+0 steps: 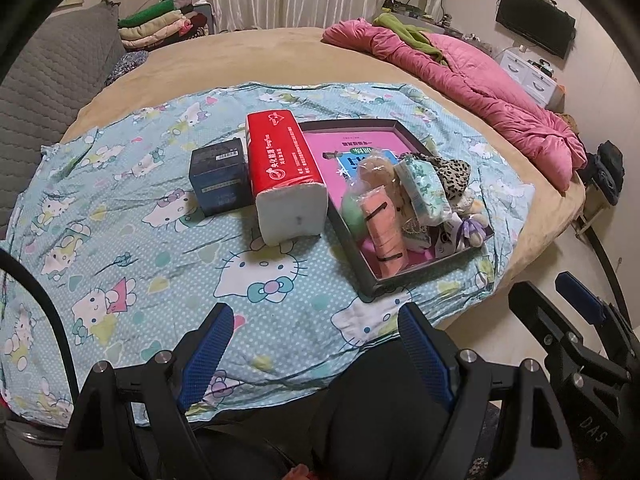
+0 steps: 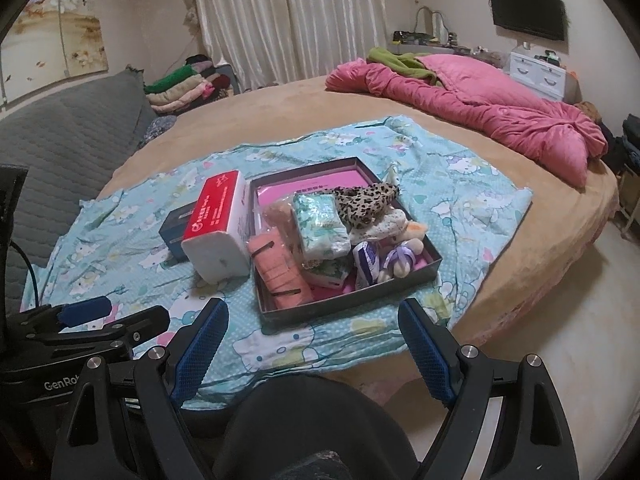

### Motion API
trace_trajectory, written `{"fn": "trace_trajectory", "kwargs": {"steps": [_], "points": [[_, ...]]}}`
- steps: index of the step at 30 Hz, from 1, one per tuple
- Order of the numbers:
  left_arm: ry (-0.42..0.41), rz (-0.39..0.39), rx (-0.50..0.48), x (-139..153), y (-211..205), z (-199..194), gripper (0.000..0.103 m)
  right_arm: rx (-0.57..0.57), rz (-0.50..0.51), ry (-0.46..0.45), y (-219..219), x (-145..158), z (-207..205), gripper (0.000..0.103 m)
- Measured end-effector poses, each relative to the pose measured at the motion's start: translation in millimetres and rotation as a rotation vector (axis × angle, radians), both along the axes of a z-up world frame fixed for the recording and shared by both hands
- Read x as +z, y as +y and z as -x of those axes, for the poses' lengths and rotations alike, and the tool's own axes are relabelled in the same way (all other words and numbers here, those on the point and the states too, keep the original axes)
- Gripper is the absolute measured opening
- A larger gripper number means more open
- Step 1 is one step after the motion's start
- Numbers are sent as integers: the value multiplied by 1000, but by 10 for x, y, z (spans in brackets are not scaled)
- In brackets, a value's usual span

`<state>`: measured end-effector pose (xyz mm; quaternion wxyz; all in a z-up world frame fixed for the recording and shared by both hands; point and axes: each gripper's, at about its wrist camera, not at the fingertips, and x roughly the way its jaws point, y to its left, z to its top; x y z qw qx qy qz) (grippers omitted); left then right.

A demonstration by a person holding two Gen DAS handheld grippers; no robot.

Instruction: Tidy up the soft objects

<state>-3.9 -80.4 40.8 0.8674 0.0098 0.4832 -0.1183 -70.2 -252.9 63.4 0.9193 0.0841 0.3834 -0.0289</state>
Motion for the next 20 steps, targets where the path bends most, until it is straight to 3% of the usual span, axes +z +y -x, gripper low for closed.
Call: {"fn": "trace_trajectory", "kwargs": {"steps": [20], "points": [[20, -30, 2, -143, -35, -38, 84, -8, -36, 26, -50, -133, -35, 88]]}}
